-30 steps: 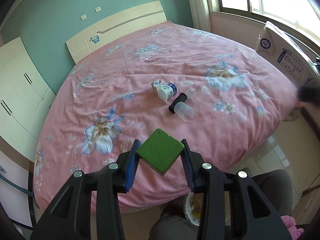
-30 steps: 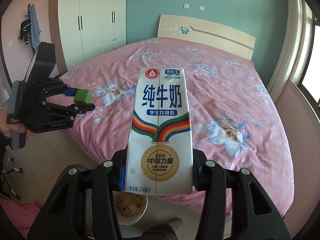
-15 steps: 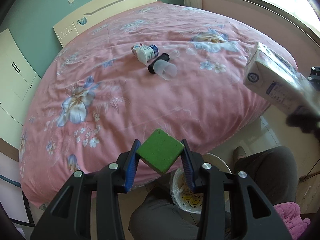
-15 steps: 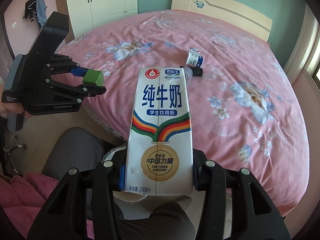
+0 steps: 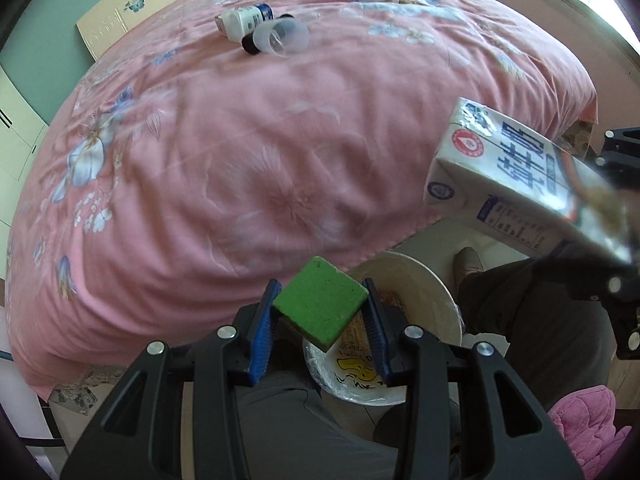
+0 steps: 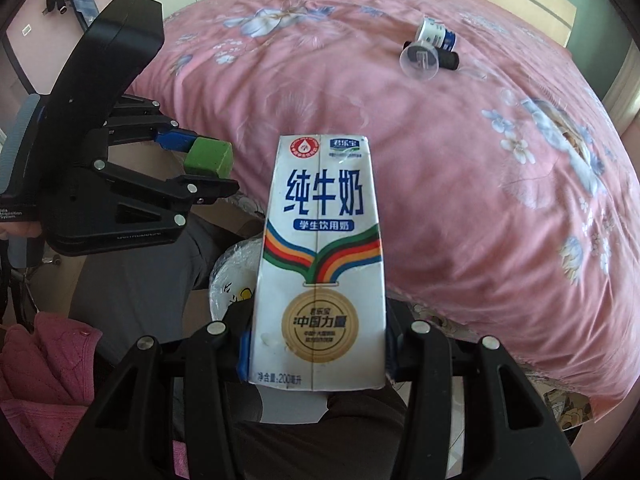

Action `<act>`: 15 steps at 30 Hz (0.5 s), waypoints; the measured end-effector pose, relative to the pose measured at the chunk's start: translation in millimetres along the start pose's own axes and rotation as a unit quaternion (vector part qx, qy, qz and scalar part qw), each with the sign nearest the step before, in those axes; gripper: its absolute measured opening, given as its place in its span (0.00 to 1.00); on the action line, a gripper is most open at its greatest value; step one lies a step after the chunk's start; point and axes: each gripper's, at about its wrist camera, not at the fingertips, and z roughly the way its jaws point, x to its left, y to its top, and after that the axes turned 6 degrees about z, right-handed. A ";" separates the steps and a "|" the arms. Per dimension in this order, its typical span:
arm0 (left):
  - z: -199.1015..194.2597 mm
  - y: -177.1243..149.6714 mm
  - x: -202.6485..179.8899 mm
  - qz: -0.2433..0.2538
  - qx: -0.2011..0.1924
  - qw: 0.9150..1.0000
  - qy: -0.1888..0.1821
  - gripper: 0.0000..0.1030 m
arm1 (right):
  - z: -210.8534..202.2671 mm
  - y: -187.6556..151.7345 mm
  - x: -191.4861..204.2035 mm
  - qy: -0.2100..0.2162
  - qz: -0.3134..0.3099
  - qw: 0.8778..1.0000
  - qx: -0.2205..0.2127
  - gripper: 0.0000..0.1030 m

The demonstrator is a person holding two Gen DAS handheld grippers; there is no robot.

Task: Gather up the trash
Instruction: 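Carry the green block and milk carton in both tools over the white bin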

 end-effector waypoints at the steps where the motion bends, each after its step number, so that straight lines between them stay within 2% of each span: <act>1: 6.3 -3.5 -2.2 0.000 0.006 1.000 -0.003 0.41 | 7.3 -2.2 0.7 0.003 0.001 1.000 0.007 0.47; 15: 103.8 -47.9 -17.5 -0.036 0.088 0.994 -0.048 0.41 | 126.0 -40.2 4.8 0.025 0.032 0.993 0.111 0.47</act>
